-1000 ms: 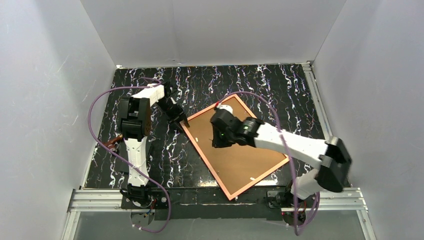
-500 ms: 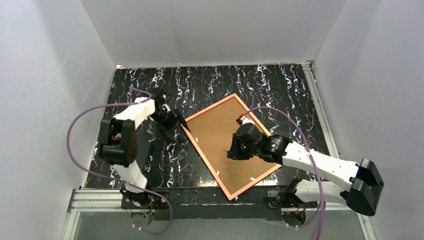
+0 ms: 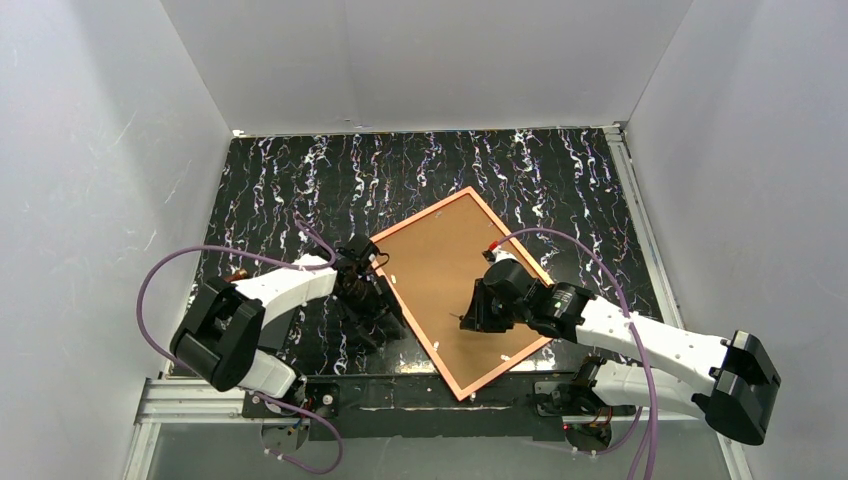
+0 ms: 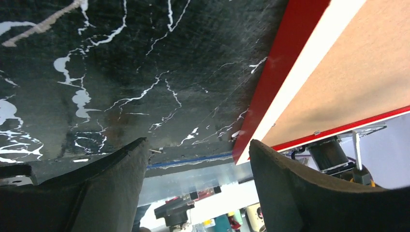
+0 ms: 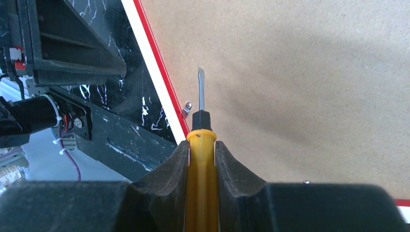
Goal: Take the photo out of the frame
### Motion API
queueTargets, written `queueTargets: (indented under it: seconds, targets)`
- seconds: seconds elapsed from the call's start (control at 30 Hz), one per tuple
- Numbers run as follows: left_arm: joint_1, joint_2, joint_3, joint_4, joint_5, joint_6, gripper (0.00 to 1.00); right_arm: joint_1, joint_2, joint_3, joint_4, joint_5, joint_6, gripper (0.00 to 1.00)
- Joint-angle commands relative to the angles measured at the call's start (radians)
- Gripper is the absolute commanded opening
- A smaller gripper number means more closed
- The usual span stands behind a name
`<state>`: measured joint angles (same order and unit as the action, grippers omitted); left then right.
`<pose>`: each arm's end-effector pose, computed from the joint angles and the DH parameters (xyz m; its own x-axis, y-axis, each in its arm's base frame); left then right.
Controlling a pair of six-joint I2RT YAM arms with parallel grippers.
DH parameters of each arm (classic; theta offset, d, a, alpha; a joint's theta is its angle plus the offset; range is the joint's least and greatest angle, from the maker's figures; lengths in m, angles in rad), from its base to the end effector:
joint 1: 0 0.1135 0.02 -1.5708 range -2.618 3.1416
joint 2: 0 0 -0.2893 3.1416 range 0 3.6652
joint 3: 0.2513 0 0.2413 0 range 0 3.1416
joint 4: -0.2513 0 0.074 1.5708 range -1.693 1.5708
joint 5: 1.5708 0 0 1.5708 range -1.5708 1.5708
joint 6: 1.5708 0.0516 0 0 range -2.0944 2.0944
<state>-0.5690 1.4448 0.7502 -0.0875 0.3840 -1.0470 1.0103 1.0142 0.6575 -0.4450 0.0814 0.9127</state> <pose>0.2323 -0.1715 0.2111 -0.9234 -0.3624 -0.1262 -0.1523 0.6479 -0.7464 0.1069 0.1624 0.2436 -0.8777 0.0849 -0.4716 -0.1957 0.8349 0.5145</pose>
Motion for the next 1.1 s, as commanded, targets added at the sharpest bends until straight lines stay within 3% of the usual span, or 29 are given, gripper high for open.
queueTargets:
  seconds: [0.0, 0.27, 0.37, 0.63, 0.9, 1.07]
  targets:
    - [-0.046, 0.007, 0.009, -0.038, -0.068, -0.075, 0.73, 0.011, -0.017, 0.005, 0.028, -0.037, 0.017, 0.01]
    - [-0.126, 0.053, 0.058, -0.005, -0.115, -0.113, 0.77, 0.022, 0.018, 0.024, 0.039, -0.059, 0.009, 0.01]
    - [-0.135, 0.095, 0.07, 0.012, -0.122, -0.121, 0.74, 0.033, 0.034, 0.033, 0.045, -0.063, 0.006, 0.01]
    - [-0.134, 0.187, 0.113, 0.03, -0.156, -0.106, 0.37, 0.101, 0.115, 0.13, -0.044, 0.018, 0.027, 0.01]
    - [-0.071, 0.27, 0.248, -0.097, -0.146, 0.039, 0.01, 0.154, 0.21, 0.218, -0.112, 0.093, 0.041, 0.01]
    - [0.015, 0.357, 0.388, -0.264, -0.085, 0.235, 0.0, 0.155, 0.22, 0.242, -0.096, 0.111, 0.036, 0.01]
